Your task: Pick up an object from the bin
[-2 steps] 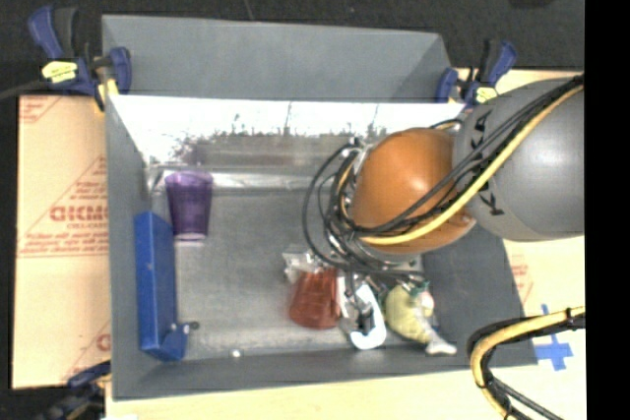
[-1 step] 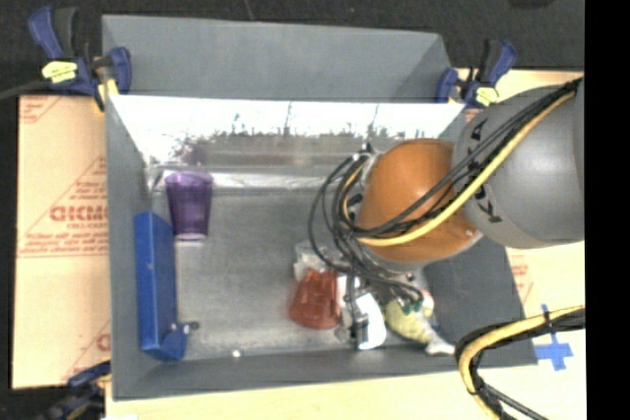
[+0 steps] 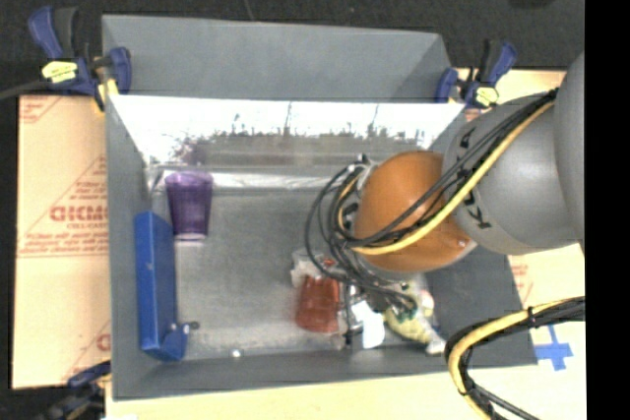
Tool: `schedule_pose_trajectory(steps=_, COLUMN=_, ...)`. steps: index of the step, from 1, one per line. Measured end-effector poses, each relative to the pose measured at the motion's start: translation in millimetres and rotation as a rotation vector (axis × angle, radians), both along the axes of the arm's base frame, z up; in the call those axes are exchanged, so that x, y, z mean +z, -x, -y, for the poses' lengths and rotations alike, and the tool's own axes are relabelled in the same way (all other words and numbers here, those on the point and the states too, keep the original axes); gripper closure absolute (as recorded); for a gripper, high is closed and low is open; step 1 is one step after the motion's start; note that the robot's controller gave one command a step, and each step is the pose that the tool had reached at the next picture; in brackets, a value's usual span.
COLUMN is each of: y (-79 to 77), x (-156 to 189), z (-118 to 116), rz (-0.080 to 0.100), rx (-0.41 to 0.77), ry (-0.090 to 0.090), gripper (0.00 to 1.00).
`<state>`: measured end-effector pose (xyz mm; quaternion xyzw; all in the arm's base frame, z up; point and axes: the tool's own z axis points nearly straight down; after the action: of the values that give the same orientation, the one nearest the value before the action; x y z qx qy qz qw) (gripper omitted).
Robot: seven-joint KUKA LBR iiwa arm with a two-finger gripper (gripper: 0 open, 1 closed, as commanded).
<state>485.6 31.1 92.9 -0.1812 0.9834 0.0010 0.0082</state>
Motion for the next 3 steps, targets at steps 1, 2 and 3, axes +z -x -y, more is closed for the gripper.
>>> schedule_pose_trajectory(steps=1, y=-7.5, x=-15, z=9, rz=-0.002, rx=-0.205, ry=-0.003, gripper=0.0)
schedule_pose_trajectory(steps=2, y=-28.3, x=-23, z=87, rz=0.003, rx=-0.037, ry=0.0, gripper=1.0)
schedule_pose_trajectory(steps=3, y=-28.3, x=-23, z=87, rz=0.003, rx=-0.038, ry=-0.001, gripper=1.0)
